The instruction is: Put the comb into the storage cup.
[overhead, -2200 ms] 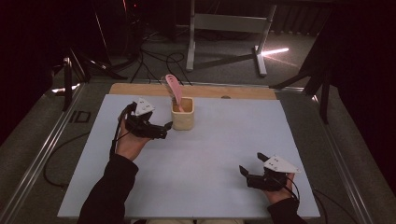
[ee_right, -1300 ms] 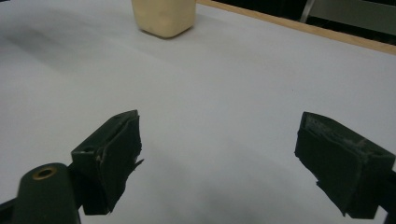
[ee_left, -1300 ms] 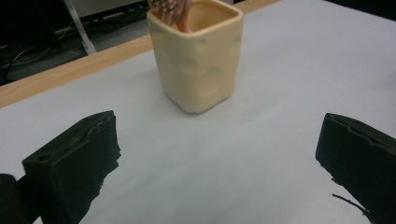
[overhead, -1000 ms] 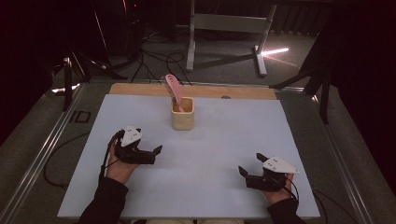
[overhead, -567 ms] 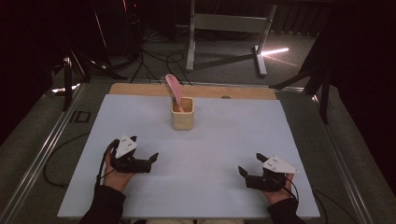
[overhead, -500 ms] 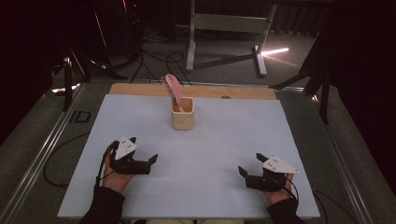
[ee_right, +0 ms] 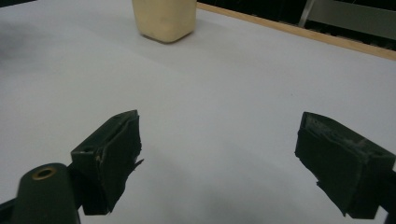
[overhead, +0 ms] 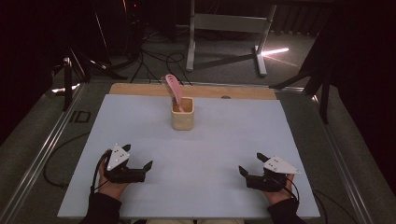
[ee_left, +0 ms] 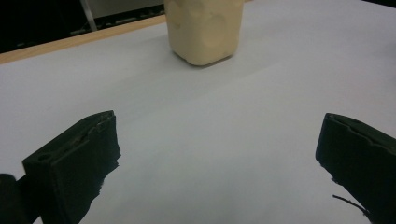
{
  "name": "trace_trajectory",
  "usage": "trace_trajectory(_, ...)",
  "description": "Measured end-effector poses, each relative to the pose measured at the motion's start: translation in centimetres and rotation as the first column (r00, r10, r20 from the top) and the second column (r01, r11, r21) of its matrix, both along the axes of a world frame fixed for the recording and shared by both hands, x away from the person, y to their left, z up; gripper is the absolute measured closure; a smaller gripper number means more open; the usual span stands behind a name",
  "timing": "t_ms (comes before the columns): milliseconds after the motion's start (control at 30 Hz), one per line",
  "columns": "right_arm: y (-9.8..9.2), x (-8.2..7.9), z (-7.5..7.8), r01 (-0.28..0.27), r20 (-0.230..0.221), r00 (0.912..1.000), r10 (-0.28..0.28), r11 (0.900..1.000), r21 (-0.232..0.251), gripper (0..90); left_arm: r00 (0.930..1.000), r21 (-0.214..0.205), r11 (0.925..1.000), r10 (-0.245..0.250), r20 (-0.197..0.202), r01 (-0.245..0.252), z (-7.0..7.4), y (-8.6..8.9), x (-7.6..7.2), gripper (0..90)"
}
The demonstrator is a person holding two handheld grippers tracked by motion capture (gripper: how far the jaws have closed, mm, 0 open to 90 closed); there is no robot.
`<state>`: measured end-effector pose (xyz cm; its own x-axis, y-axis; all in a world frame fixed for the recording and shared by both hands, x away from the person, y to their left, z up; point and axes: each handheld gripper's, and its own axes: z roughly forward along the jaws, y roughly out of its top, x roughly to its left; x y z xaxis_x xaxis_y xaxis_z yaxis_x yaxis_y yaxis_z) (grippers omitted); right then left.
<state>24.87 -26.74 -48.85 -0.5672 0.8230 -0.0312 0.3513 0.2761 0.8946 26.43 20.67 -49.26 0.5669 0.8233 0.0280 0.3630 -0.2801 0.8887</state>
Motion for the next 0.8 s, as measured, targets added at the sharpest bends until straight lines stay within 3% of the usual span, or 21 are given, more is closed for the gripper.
trace_trajectory(133, -0.1, -0.1, 0.1, 0.003, 0.007, 1.0, -0.003, 1.0, 0.007, 13.8, 0.9997, 0.021, 0.9997, 0.015, 0.019, -0.015, -0.1, 0.4, -0.5, 0.1)
trace_trajectory(433, -0.2, -0.1, 0.1, 0.001, 0.012, 0.9999, -0.001, 1.0, 0.009, 13.7, 0.9978, 0.015, 0.9985, 0.052, 0.041, -0.052, -0.5, 2.0, -2.0, 0.1)
trace_trajectory(800, 0.0, -0.1, 0.0, -0.004, 0.031, 0.9995, 0.003, 0.9999, 0.015, 13.6, 0.9913, -0.024, 0.9959, 0.09, 0.096, -0.088, -0.1, 3.0, -3.0, 0.2)
